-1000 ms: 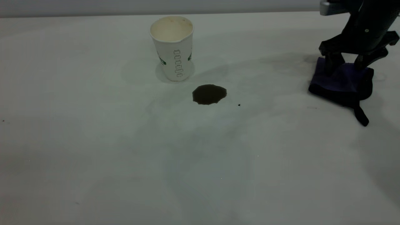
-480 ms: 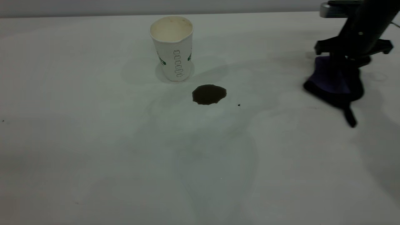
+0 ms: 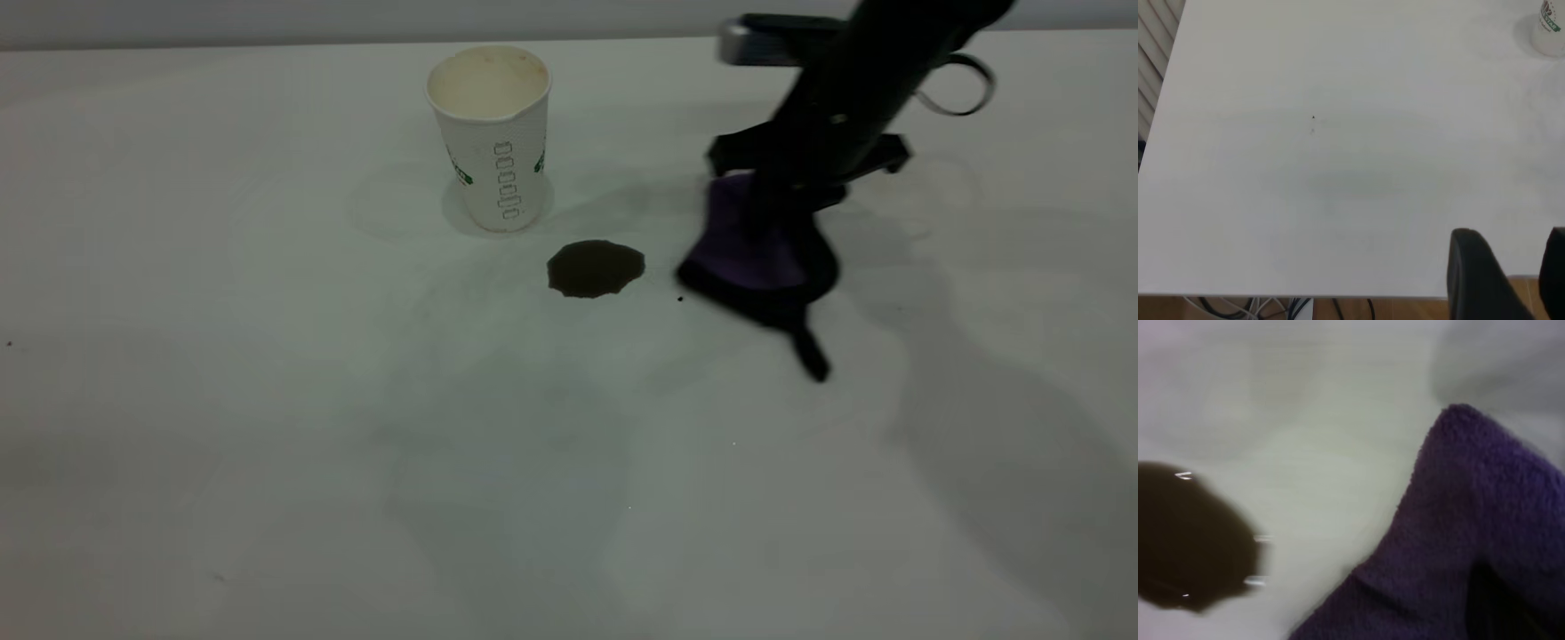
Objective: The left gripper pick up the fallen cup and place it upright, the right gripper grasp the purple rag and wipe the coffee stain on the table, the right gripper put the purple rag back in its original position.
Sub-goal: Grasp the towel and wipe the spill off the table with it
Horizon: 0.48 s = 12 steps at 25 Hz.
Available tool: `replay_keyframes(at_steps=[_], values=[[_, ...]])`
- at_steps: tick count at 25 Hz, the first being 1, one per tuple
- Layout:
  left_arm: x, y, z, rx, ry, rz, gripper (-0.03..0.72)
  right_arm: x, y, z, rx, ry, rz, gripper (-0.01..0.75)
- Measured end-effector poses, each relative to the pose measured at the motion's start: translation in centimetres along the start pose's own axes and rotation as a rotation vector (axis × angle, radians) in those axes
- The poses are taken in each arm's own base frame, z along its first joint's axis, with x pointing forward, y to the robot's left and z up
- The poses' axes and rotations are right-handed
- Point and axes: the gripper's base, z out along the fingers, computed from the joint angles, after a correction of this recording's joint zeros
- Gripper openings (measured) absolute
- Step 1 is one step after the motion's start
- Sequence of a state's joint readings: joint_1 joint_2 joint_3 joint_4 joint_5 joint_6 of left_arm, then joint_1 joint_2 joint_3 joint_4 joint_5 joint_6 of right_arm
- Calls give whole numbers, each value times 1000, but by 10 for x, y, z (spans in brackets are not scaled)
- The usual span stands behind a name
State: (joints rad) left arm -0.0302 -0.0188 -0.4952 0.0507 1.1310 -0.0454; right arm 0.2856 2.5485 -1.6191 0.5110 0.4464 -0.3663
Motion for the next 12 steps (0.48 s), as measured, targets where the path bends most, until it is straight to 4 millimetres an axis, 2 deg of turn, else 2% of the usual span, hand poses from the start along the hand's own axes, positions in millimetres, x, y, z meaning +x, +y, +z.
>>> replay_keyframes(at_steps=[7,12], values=[[0,0,0,0,0,0,306,7,53,14,-47,-38,-16,86],[0,0,0,0,0,0,306,12,79,21,-75,-66,4,86]])
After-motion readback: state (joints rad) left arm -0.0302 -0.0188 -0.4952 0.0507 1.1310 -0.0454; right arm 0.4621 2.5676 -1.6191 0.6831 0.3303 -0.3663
